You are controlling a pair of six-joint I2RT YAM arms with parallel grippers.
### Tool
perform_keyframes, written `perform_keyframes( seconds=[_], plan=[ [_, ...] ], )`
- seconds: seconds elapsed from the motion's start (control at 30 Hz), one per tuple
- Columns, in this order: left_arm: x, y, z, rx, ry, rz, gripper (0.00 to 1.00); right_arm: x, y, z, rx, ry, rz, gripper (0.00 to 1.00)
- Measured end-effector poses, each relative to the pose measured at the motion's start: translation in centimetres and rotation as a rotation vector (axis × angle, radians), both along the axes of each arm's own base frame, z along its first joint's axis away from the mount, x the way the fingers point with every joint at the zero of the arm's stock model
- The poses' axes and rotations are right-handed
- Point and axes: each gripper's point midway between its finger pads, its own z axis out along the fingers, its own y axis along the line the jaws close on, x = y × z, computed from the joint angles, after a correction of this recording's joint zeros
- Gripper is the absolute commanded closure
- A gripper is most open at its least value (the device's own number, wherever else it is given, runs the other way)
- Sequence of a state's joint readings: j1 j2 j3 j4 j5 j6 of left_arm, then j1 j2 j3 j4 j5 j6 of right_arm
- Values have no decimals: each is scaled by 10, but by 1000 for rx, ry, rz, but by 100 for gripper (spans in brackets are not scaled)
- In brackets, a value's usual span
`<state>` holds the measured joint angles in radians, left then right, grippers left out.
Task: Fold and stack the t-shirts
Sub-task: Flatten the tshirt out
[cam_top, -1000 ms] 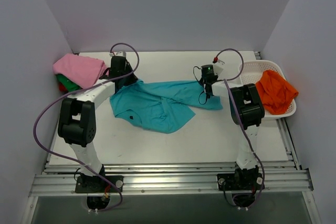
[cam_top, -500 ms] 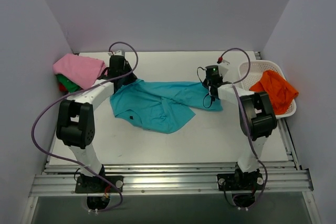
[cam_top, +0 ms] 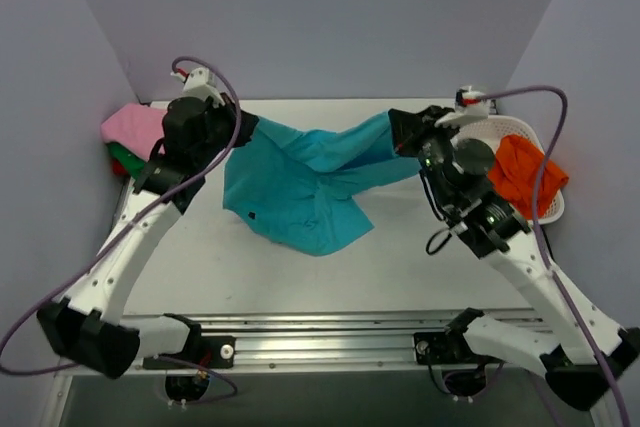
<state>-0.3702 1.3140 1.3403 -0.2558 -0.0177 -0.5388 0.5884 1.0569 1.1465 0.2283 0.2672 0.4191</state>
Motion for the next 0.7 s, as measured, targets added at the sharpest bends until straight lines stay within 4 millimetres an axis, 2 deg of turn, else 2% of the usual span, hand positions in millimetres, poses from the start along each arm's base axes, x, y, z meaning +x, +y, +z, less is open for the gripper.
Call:
perform_keyframes(
  seconds=[0.1, 0.17, 0.3, 0.37, 0.43, 0.5, 0.57, 0.6, 0.67, 0.7],
  plan=[
    [-52, 4, 65, -40, -137, -60, 98, -55, 5, 47, 32, -133, 134, 100],
    [-91, 13, 109, -76, -243, -95, 98, -89, 1, 73, 54, -217, 217, 100],
    [-188, 33, 190, -168, -486, -194, 98, -152, -20, 119, 102, -381, 335, 100],
    [-239, 45, 216, -208, -600, -251, 98, -177, -34, 141, 126, -450, 360, 100],
    [-293, 67, 244, -249, -740, -270, 98, -195, -49, 162, 145, -502, 351, 100],
    [-329, 84, 266, -275, -851, -266, 98, -202, -67, 179, 159, -531, 295, 100],
    [-345, 94, 285, -289, -923, -250, 98, -200, -86, 189, 166, -528, 203, 100],
    [-345, 96, 289, -289, -936, -241, 98, -196, -92, 193, 166, -521, 164, 100],
    [-330, 93, 293, -269, -926, -218, 98, -182, -106, 199, 168, -493, 54, 100],
    [-316, 89, 294, -254, -910, -207, 98, -167, -108, 198, 157, -463, -5, 100]
  ],
)
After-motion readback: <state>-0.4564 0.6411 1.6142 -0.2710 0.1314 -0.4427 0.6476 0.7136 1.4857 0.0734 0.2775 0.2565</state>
